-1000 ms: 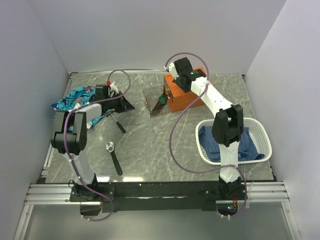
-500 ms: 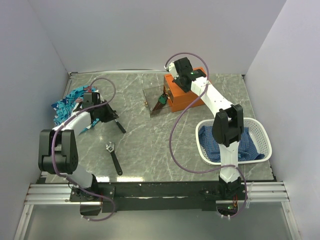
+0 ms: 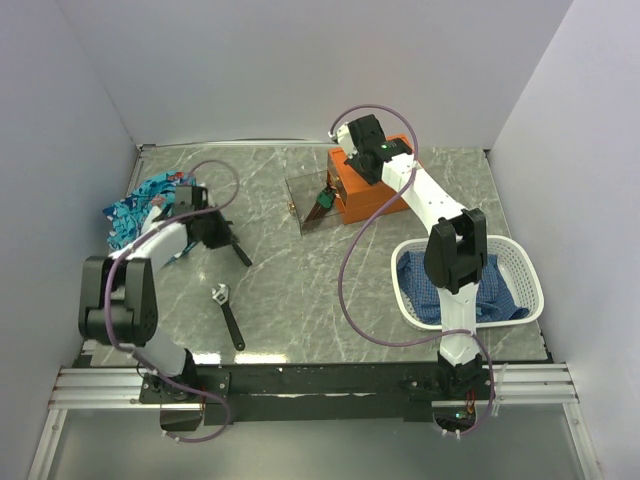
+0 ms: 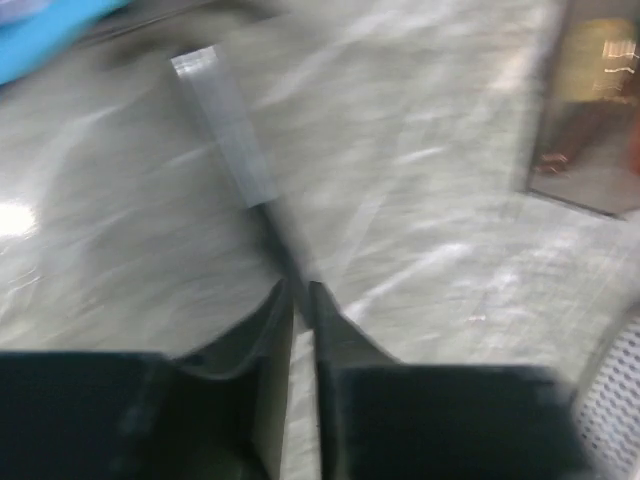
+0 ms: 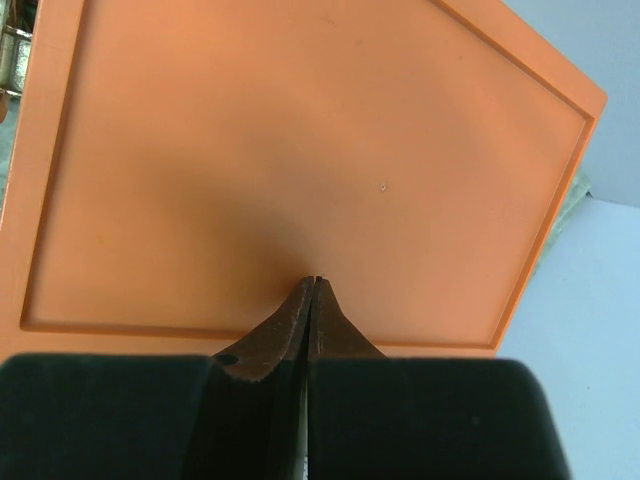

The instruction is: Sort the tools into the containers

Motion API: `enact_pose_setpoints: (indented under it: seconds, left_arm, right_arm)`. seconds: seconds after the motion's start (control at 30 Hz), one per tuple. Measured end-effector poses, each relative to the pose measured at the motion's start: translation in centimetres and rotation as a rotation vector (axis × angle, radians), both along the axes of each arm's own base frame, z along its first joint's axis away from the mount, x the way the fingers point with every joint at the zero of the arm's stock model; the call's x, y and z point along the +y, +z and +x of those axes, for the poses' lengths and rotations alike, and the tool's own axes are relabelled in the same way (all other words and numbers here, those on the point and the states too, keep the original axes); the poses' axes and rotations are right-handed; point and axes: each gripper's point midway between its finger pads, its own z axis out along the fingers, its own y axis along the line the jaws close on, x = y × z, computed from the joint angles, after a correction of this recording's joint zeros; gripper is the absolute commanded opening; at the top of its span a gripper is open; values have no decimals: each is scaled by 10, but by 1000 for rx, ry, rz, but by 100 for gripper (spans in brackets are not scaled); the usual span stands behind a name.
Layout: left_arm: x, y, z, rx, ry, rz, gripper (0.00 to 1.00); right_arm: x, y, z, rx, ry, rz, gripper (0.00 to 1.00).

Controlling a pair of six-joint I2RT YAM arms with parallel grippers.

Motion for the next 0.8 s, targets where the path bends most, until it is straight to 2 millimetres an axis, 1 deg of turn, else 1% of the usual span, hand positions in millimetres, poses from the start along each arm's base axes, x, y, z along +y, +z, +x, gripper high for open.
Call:
enact_pose_setpoints:
  seconds: [0.03, 0.13, 0.17, 0.27, 0.33, 0.43, 0.5, 0.6, 0.7, 0.8]
  left_arm:
    - [-9, 4, 6, -13, -27, -15, 1]
    - [-46, 13, 34, -59, -121, -71, 1]
    - [-62, 16, 46, -74, -155, -95, 1]
    - [-98, 15, 68, -89, -222, -165, 1]
    - [-123, 10, 80, -85, -265, -216, 1]
    - [-149, 0, 89, -64, -307, -270, 1]
    - [-167, -8, 90, -42, -337, -306, 1]
    - [-183, -16, 93, -17, -358, -335, 1]
    - [-201, -15, 104, -22, -378, -359, 1]
    - [-227, -5, 115, -57, -420, -383, 1]
  right_arm:
    - [0, 0, 0, 0, 0, 0, 0]
    - [0, 0, 0, -1, -1, 1, 0]
    - [0, 0, 1, -3, 0, 1, 0]
    - [1, -1, 2, -5, -1, 2, 0]
    - [1, -1, 3, -8, -1, 3, 0]
    - [2, -1, 4, -12, 0, 6, 0]
    - [2, -1, 4, -13, 0, 6, 0]
    - [2, -3, 6, -19, -1, 7, 0]
    - [3, -3, 8, -29, -3, 9, 0]
    - [3, -4, 9, -33, -2, 12, 0]
